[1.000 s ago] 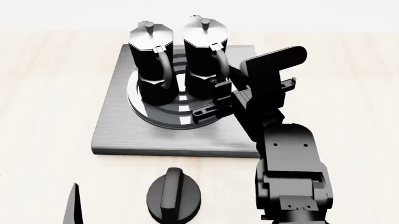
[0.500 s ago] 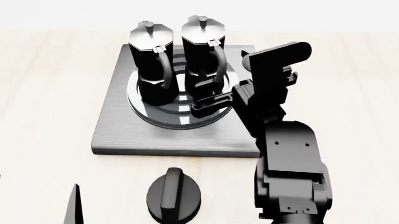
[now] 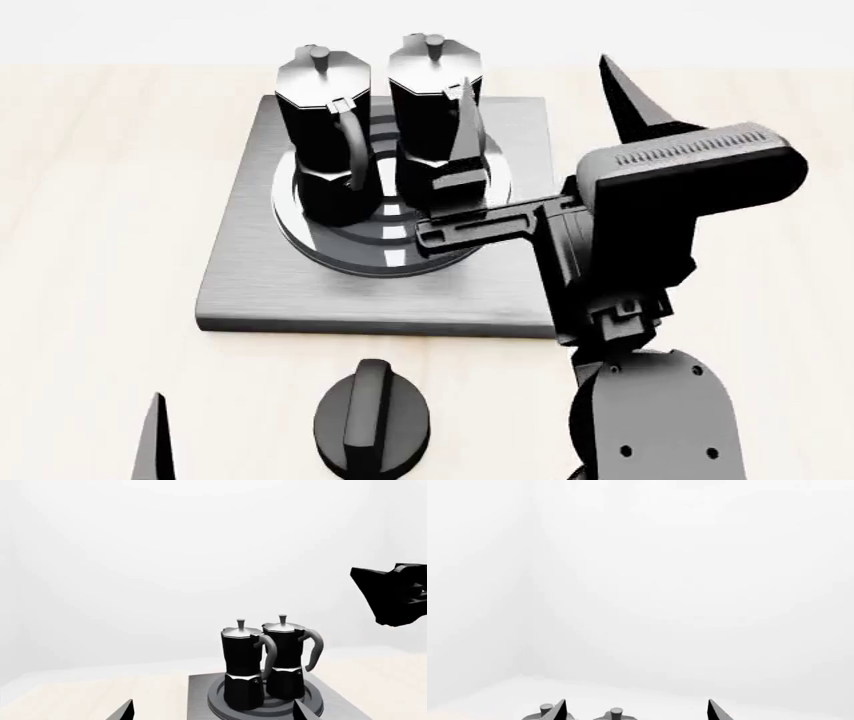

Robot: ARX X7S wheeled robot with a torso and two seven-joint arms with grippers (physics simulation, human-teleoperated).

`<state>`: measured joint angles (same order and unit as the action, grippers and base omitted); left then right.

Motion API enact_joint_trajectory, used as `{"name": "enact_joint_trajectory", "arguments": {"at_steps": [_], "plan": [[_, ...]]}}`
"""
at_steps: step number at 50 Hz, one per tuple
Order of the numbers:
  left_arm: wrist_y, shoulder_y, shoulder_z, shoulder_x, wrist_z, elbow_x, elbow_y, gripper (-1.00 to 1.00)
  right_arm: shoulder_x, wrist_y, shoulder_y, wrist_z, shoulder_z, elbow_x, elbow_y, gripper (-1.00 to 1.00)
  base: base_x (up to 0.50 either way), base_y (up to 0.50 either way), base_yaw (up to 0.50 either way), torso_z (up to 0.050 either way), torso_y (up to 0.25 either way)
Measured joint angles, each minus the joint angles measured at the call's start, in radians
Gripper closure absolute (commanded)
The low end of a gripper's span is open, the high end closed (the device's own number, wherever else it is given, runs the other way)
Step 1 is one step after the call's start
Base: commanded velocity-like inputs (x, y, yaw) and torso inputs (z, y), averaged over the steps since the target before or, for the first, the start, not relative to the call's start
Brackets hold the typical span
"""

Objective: Put both moka pots on the stove.

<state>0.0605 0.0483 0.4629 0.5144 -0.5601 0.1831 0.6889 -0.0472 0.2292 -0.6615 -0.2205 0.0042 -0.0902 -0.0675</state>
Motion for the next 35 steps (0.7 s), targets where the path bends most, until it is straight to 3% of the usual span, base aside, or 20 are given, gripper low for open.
{"name": "enact_joint_trajectory", "arguments": {"at_steps": [16, 35], "plan": [[-0.005, 0.004, -0.003, 0.004, -0.007, 0.001, 0.003, -1.0, -0.028, 0.025, 0.237, 0.093, -0.011, 0.007, -0.342, -1.0, 0.0, 0.0, 0.0, 0.0, 0.0], [-0.005, 0.004, -0.006, 0.008, -0.013, 0.004, 0.011, -1.0, -0.051, -0.047, 0.464, 0.135, -0.013, -0.024, -0.472, -1.0, 0.0, 0.0, 0.0, 0.0, 0.0]]}}
